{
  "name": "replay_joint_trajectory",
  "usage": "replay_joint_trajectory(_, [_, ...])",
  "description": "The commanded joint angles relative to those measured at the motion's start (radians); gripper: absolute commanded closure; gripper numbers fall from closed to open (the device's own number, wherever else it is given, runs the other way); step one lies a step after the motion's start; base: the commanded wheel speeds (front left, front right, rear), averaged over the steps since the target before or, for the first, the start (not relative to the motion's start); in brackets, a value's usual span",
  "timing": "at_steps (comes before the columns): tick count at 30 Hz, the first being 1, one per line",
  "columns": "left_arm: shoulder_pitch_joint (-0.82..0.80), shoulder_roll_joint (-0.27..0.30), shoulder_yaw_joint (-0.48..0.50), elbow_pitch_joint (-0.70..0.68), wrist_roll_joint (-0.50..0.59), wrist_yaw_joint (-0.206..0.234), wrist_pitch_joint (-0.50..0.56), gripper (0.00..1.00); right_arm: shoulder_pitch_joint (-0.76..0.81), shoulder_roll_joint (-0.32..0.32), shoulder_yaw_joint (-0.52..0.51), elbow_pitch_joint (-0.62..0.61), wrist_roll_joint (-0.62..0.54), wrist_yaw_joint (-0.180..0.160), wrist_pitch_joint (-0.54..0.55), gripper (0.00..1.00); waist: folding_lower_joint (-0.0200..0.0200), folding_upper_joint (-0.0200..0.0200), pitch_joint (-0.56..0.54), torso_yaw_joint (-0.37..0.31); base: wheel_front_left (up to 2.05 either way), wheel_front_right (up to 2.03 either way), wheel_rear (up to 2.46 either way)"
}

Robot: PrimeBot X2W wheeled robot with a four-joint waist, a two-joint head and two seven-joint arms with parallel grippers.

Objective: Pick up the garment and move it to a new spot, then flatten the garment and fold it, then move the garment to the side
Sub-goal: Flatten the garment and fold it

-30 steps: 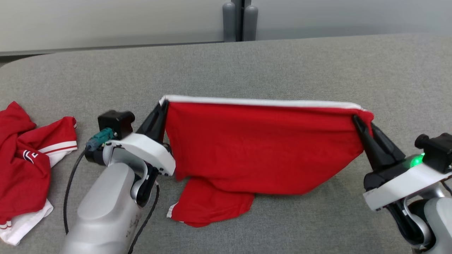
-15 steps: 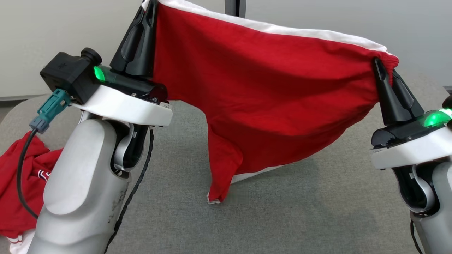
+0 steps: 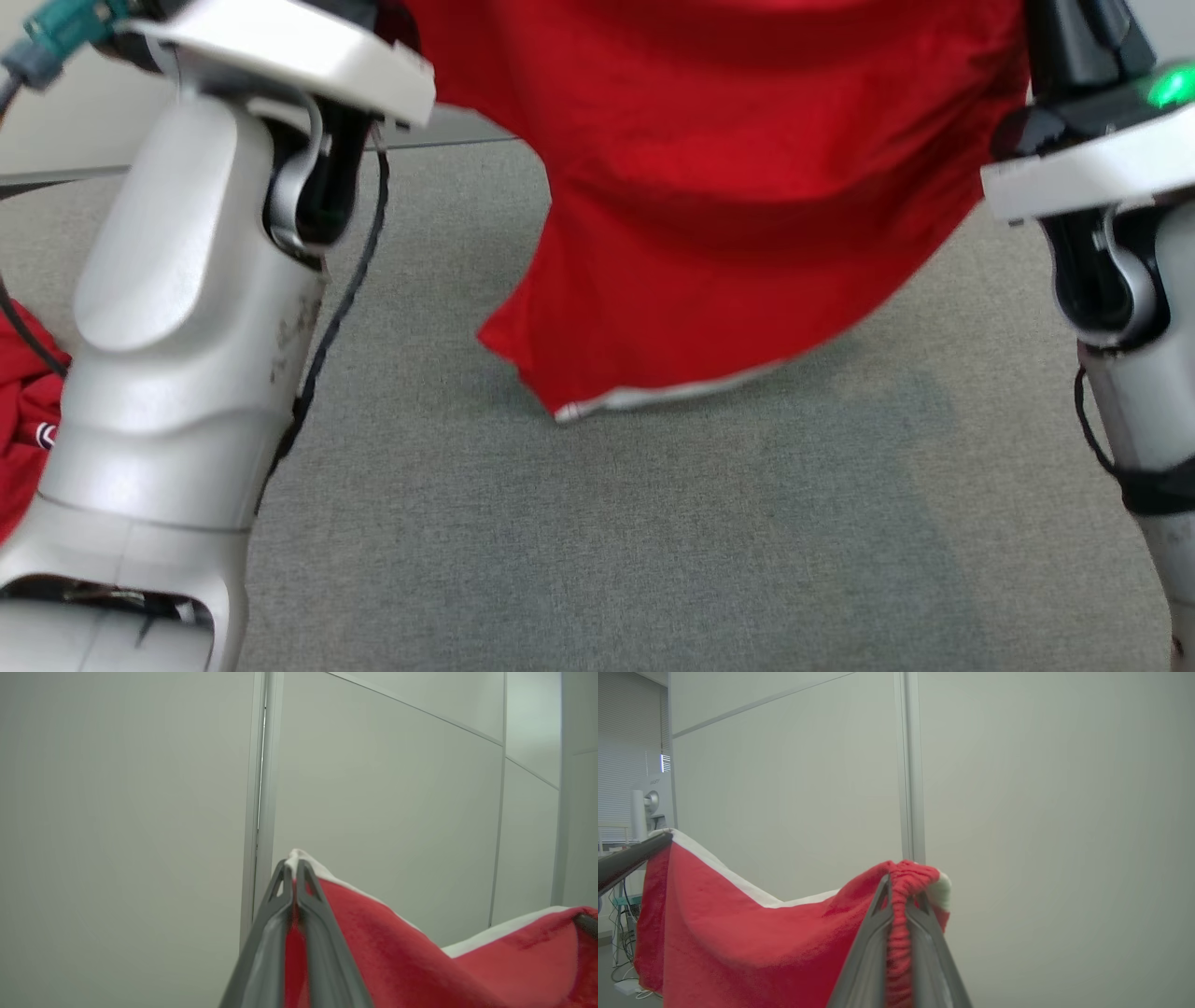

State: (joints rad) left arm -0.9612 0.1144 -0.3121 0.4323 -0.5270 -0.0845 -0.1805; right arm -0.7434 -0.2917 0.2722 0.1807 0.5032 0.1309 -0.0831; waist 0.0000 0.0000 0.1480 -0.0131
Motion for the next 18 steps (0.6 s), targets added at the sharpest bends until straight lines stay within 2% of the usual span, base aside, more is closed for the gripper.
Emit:
replay_joint_trajectory(1, [-0.097,-0.007,0.006,0.074,0.0,-0.012,-0.032,1.0,-0.094,0.009,0.024,0.062,0.012,0.0,-0.03,1.0,0.0,0.0,0.058,-0.007,0.0,0.0,0.0])
replay_joint_trajectory(6, [-0.278,-0.03,0.013,0.251,0.021,-0.029,-0.081,1.0,-0.307,0.04,0.107,0.262,0.034,0.0,-0.122,1.0,0.0,0.0,0.099,-0.016,0.0,0.0,0.0])
replay_joint_trajectory(9, [-0.341,-0.043,0.034,0.299,0.044,-0.033,-0.085,1.0,-0.402,0.064,0.152,0.364,0.047,0.0,-0.164,1.0,0.0,0.0,0.122,-0.015,0.0,0.0,0.0])
replay_joint_trajectory(15, [-0.303,-0.056,0.046,0.396,0.084,-0.031,-0.083,1.0,-0.463,0.097,0.212,0.513,0.048,0.0,-0.183,1.0,0.0,0.0,0.178,0.004,0.0,0.0,0.0])
replay_joint_trajectory(18, [-0.25,-0.062,0.039,0.462,0.06,-0.031,-0.083,1.0,-0.43,0.125,0.216,0.576,0.047,0.0,-0.183,1.0,0.0,0.0,0.213,0.013,0.0,0.0,0.0])
